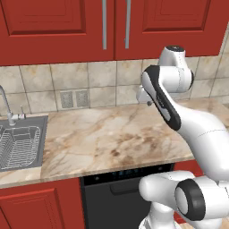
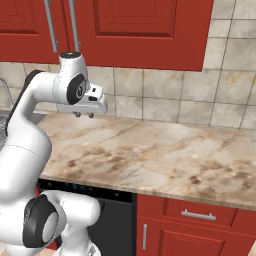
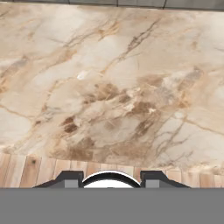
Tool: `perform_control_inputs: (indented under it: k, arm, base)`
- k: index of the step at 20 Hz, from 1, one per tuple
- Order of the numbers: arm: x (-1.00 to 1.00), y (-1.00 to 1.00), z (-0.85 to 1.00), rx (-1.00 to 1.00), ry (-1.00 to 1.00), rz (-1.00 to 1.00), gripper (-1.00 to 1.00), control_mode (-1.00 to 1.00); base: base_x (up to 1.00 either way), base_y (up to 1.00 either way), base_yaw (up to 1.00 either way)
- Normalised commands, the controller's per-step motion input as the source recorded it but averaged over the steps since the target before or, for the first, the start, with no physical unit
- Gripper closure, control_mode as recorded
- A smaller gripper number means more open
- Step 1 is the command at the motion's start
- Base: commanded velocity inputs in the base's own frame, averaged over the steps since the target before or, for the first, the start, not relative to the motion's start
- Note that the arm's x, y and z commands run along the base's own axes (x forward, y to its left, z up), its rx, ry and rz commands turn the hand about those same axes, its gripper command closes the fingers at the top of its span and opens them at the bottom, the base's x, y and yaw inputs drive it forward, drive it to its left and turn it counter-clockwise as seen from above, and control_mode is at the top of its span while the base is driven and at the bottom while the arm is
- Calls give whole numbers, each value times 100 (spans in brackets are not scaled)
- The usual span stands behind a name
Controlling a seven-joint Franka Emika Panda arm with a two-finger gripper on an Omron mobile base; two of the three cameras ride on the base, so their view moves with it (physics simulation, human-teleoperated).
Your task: Take the tongs from the drawer on the right and place them on the dining counter next to the tray containing the hot dog.
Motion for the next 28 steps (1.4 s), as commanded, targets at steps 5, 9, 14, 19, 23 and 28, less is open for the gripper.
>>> perform_control_inputs:
  k: [5,9,14,19,23,28]
  arm:
    - [-12,-32,0,5,0,-1,-100,-100]
    - [-28,-76,-4,11,0,-9,-100,-100]
    - [-38,-96,-9,17,0,-19,-100,-100]
    - [-52,-100,-22,22,-1,-26,-100,-100]
    - [-59,-100,-42,19,0,-32,-100,-100]
    - [-63,-100,-52,26,-2,-32,-100,-100]
  base:
    - [0,0,0]
    - [0,0,0]
    - [0,0,0]
    - [0,0,0]
    - [0,0,0]
    - [0,0,0]
